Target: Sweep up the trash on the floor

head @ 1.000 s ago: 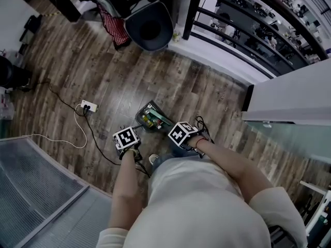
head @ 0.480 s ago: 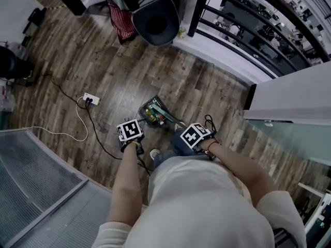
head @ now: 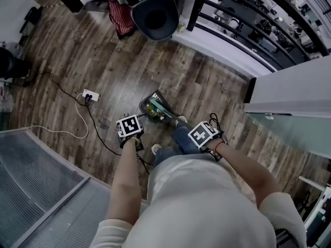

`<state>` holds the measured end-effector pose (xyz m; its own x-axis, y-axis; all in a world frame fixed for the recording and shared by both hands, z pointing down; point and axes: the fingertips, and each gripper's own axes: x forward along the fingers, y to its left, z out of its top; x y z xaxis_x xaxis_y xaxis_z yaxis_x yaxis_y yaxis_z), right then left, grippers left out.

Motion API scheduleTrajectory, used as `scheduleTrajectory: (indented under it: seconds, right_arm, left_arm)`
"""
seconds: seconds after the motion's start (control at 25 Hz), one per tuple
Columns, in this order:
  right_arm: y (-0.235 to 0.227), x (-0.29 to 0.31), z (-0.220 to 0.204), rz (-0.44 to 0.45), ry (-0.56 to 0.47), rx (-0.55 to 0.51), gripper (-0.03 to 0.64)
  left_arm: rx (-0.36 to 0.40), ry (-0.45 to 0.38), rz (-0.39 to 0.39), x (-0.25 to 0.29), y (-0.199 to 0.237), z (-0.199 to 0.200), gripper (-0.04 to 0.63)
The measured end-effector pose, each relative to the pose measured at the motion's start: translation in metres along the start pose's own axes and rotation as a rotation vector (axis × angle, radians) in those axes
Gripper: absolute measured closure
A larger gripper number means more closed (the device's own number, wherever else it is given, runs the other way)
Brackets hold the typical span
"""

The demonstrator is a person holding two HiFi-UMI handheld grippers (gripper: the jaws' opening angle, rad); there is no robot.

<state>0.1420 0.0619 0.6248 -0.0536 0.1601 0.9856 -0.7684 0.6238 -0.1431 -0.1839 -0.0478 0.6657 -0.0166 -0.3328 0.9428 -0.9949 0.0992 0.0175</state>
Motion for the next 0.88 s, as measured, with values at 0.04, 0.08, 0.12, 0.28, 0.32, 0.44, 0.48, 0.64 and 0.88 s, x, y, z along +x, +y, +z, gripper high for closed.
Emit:
scheduleTrajectory:
  seconds: [0.04,0.08,0.12,0.28,0.32,0.44,0.48,0.64,0.88]
  right_arm:
    - [0.002,-0.002,-0.002,0.006,-0.003,0.01,0.518]
    - [0.003,-0.004,-0.003,0.013,-0.005,0.021,0.518]
    - [0.004,-0.005,-0.005,0.019,-0.008,0.033,0.518]
    - [0.008,-0.009,-0.009,0.034,-0.024,0.076,0.518]
    - [0.009,-0.01,-0.011,0.035,-0.026,0.083,0.518]
    - [0.012,-0.014,-0.015,0.039,-0.033,0.105,0.518]
    - [0.013,-0.014,-0.017,0.044,-0.036,0.114,0.518]
    - [0.013,-0.016,-0.027,0.056,-0.052,0.183,0.518]
    - [0.004,-0.018,-0.038,0.057,-0.096,0.292,0.518]
  left_arm:
    - [0.01,-0.008,0.018,-0.003,0.006,0.002,0.5]
    - [0.011,-0.009,0.014,-0.004,0.008,0.001,0.501]
    - [0.003,-0.001,-0.009,-0.003,0.005,-0.003,0.501]
    - [0.032,-0.005,0.004,-0.004,0.013,-0.004,0.5]
    - [0.032,-0.006,-0.001,-0.002,0.014,-0.005,0.5]
    - [0.021,0.0,-0.022,-0.003,0.012,-0.009,0.502]
    - [0.03,-0.002,-0.001,-0.007,0.016,-0.009,0.502]
    - [0.016,-0.015,-0.028,-0.002,0.015,-0.016,0.502]
    - [-0.024,-0.009,-0.019,-0.009,0.019,-0.024,0.502]
